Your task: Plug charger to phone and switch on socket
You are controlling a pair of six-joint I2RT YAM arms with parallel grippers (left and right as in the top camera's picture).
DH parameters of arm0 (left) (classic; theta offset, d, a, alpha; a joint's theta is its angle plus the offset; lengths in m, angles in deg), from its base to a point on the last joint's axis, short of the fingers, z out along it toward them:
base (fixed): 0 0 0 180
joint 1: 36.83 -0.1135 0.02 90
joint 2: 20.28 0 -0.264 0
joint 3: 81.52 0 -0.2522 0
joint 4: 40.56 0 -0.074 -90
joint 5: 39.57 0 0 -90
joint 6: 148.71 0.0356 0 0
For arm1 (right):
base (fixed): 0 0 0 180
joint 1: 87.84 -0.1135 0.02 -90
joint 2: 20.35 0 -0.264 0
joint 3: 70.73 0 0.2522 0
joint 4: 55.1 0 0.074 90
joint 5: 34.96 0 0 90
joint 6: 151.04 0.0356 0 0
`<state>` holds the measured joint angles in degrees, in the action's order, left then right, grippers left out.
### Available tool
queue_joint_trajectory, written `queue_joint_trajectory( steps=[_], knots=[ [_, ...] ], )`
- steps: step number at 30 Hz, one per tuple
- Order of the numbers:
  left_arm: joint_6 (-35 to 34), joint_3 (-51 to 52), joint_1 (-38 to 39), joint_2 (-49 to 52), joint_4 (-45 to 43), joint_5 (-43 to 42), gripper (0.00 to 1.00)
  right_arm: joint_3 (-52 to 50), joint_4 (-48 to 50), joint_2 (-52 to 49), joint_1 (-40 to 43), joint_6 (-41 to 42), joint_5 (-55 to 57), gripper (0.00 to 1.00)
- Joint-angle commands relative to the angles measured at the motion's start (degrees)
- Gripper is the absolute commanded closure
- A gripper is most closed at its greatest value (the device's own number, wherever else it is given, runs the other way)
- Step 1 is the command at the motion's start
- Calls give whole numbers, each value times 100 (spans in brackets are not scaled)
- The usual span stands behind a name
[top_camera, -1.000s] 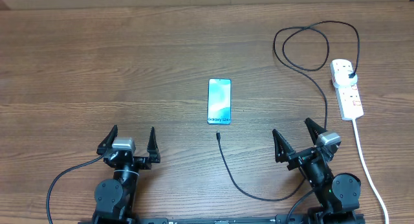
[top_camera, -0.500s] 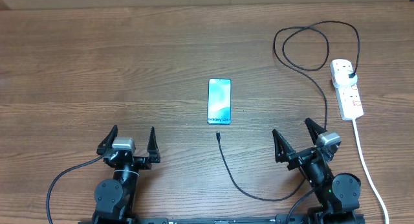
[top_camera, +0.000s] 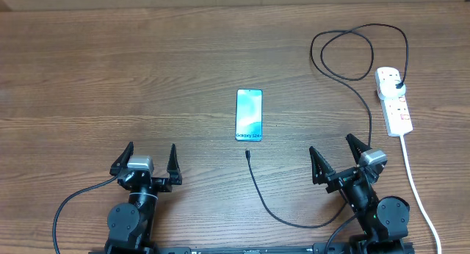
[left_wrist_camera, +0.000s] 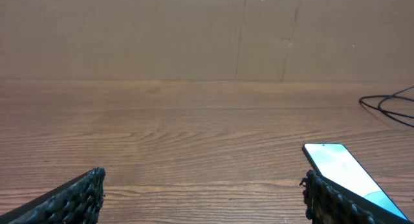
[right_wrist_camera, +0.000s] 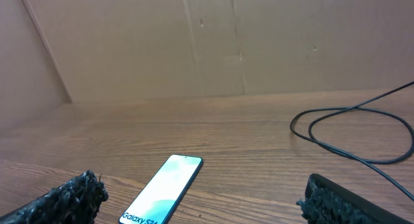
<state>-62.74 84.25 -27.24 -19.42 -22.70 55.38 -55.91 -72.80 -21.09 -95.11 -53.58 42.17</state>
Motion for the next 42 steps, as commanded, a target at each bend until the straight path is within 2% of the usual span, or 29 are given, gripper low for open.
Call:
queue_joint_trajectory(
  steps=[1, 24, 28, 30, 37, 41, 42],
  knots=[
    [107, 17, -57, -55, -4, -9, 0, -61, 35, 57, -7, -26, 31, 0],
    [103, 17, -57, -55, -114, -13, 0, -61, 35, 57, -7, -26, 31, 0],
    [96, -59, -57, -55, -179, -603, 0, -61, 35, 57, -7, -26, 31, 0],
    [11, -229, -57, -55, -68, -822, 1, -61, 35, 57, -7, -26, 31, 0],
    [-323, -1502, -57, 98, 1082, -782, 0, -61, 35, 57, -7, -26, 31, 0],
    [-643, -2562, -57, 678, 1322, -914, 0, -61, 35, 57, -7, -26, 31, 0],
    [-651, -3303, -57, 1233, 1589, -1117, 0, -61, 35, 57, -7, -26, 31, 0]
  ],
)
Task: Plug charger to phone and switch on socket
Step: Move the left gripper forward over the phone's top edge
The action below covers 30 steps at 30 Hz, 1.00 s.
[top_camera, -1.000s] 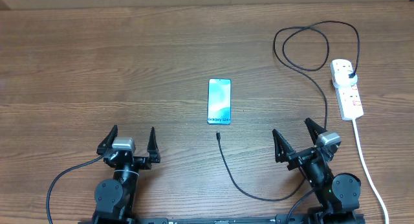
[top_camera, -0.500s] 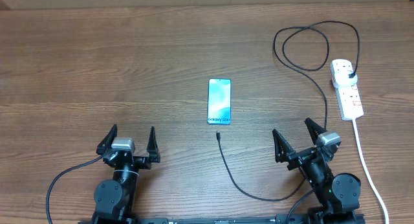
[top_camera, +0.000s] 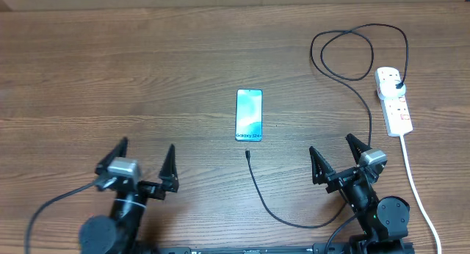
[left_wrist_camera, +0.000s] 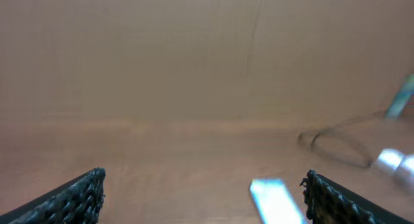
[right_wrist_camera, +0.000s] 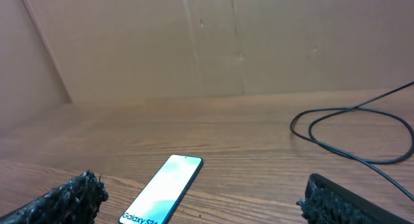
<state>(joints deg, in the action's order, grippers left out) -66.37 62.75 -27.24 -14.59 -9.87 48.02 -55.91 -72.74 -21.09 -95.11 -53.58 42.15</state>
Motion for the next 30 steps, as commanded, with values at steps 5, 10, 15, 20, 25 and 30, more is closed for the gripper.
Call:
queue_joint_trajectory(
  steps=[5, 10, 15, 20, 25, 30],
  knots=[
    [-282, -4000, -57, 3204, 2135, -778, 0, -61, 28, 57, -7, -26, 33, 0],
    [-282, -6898, -11, 5525, 4258, -1370, 0, -61, 28, 57, -7, -26, 35, 0],
    [-236, -9444, 503, 7617, 6258, -1113, 0, -61, 28, 57, -7, -26, 33, 0],
    [-219, -10321, 1213, 9121, 7031, -879, 0, -61, 28, 57, -7, -26, 33, 0],
    [-221, -10312, 1698, 10201, 7018, -804, 0, -61, 28, 57, -7, -26, 33, 0],
    [-247, -10310, 1823, 11158, 6913, -763, 0, -61, 28, 57, -7, -26, 33, 0]
  ],
)
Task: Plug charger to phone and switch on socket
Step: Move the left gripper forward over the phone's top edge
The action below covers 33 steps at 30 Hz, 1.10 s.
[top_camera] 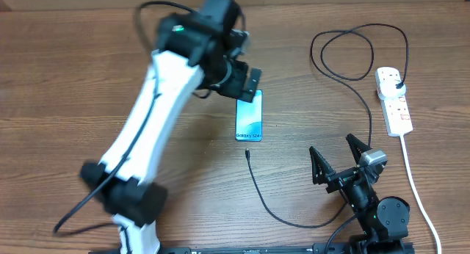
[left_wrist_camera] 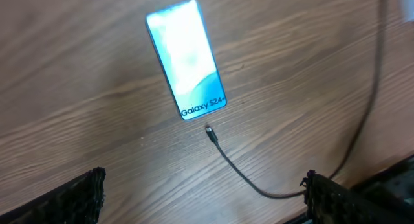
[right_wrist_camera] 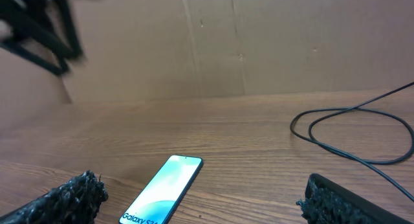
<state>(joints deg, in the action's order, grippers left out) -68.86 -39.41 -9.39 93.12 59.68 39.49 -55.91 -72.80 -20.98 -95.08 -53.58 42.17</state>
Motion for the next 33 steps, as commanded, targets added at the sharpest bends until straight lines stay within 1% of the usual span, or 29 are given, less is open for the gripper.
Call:
queue_joint_trajectory(
  steps=[1, 2, 3, 5, 6, 7, 8, 9, 13, 18, 24, 26, 27, 28, 29, 30, 33],
  knots=[
    [-142, -94, 39, 595, -66, 96, 0, -61, 35, 46, -9, -26, 31, 0],
    [-232, -94, 39, 734, -81, 101, 0, -61, 35, 46, -9, -26, 31, 0],
    [-304, -94, 39, 933, -103, 103, 3, -61, 35, 46, -9, -26, 31, 0],
    [-319, -94, 39, 1244, -155, 103, 21, -61, 35, 46, -9, -26, 31, 0],
    [-317, -94, 39, 1401, -205, 103, 38, -61, 35, 46, -9, -26, 31, 0],
    [-317, -94, 39, 1532, -254, 103, 59, -61, 35, 46, -9, -26, 31, 0],
    [-319, -94, 39, 1683, -308, 101, 74, -61, 35, 46, -9, -26, 31, 0],
    [-337, -94, 37, 1971, -389, 96, 96, -61, 35, 46, -9, -26, 33, 0],
    [-387, -94, 35, 2369, -476, 96, 96, -61, 35, 46, -9, -26, 31, 0],
    [-490, -94, 33, 2546, -664, 127, 96, -61, 35, 46, -9, -26, 31, 0],
    [-695, -61, 35, 2575, -997, 793, 96, -61, 35, 46, -9, -26, 31, 0],
    [-793, -17, 35, 2599, -1113, 820, 92, -61, 35, 46, -9, -26, 31, 0],
    [-793, 48, 35, 2599, -1222, 817, 86, -61, 35, 46, -9, -26, 31, 0],
    [-791, 92, 39, 2599, -1283, 820, 85, -61, 35, 46, -9, -26, 33, 0],
    [-791, 140, 39, 2599, -1331, 817, 81, -61, 35, 46, -9, -26, 31, 0],
    [-793, 175, 39, 2599, -1357, 817, 74, -61, 35, 46, -9, -26, 31, 0],
    [-791, 299, 39, 2599, -1504, 817, 26, -61, 35, 46, -9, -26, 31, 0]
  ],
)
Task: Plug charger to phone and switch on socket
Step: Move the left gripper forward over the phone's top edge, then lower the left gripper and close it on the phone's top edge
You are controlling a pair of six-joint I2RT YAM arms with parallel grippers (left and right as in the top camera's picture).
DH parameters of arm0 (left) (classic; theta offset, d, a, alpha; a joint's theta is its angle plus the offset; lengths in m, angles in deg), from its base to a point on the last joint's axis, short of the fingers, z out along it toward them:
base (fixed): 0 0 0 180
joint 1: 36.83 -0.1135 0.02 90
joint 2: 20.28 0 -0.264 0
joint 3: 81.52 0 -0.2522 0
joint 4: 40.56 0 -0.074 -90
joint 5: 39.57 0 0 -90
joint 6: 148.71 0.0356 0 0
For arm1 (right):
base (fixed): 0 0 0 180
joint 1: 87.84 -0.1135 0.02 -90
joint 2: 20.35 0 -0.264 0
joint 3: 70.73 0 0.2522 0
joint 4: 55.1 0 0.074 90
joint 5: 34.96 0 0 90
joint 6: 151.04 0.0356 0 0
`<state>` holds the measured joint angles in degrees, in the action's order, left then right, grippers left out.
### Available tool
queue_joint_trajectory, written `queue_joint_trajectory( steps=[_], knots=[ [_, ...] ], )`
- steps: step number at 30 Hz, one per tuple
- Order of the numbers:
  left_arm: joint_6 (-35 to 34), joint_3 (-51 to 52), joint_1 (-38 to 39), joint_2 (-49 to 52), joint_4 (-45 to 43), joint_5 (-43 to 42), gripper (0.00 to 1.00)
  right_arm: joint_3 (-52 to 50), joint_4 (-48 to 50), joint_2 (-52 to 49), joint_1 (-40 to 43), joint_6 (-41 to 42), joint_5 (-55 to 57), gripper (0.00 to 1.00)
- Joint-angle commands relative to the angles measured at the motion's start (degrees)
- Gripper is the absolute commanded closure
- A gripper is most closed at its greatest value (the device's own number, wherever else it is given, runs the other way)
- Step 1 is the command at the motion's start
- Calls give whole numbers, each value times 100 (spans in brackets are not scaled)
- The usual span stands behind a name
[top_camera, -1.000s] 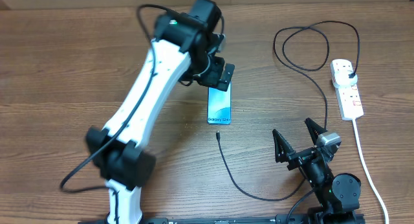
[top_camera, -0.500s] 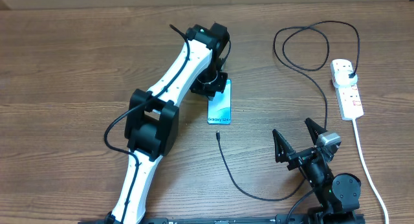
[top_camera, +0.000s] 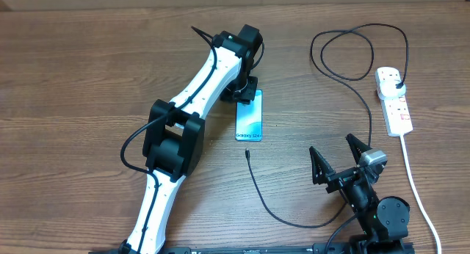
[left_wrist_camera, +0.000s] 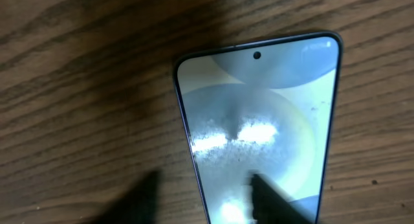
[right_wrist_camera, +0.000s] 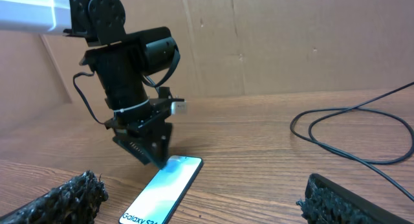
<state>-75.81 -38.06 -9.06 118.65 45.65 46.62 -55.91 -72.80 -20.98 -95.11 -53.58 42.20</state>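
Note:
The phone [top_camera: 249, 114] lies screen up in the middle of the table, its screen lit. My left gripper [top_camera: 245, 88] reaches down to the phone's far end. In the left wrist view the phone [left_wrist_camera: 259, 114] fills the frame. There my left gripper [left_wrist_camera: 206, 201] is open by a narrowed gap, one blurred finger over the screen and the other over the wood beside it. The black charger cable [top_camera: 273, 207] ends in a loose plug tip [top_camera: 248, 153] just below the phone. The white socket strip [top_camera: 394, 101] lies at the right. My right gripper [top_camera: 336, 160] stands open and empty.
The cable runs from a black plug in the strip, loops at the back right [top_camera: 352, 52] and curves past my right arm. The strip's white lead [top_camera: 417, 188] goes to the front edge. A cardboard wall [right_wrist_camera: 259, 43] stands behind the table.
My left gripper was high above the phone with its fingers wide apart. It is now low at the phone's far end, fingers closer together. Phone, cable and right arm have not moved.
Both grippers first rested open at the front edge. The left arm was then slightly raised and turned at the front left, later high over the phone looking down at it and the plug tip. It is now down at the phone's far end.

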Motion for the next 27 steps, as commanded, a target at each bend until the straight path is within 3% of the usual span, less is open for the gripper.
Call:
queue_joint_trajectory(
  steps=[1, 2, 11, 27],
  knots=[
    [-96, 181, 7, 46, -131, 105, 9, -61, 35, 46, -7, -26, 28, 0],
    [-94, 197, 7, 46, -162, 107, 0, -61, 35, 46, -7, -26, 28, 0],
    [-96, 302, 13, 46, -293, 107, 0, -61, 35, 46, -7, -26, 28, 0],
    [-94, 1458, 17, 46, -1207, 107, 0, -61, 35, 46, -7, -26, 28, 0]
  ],
)
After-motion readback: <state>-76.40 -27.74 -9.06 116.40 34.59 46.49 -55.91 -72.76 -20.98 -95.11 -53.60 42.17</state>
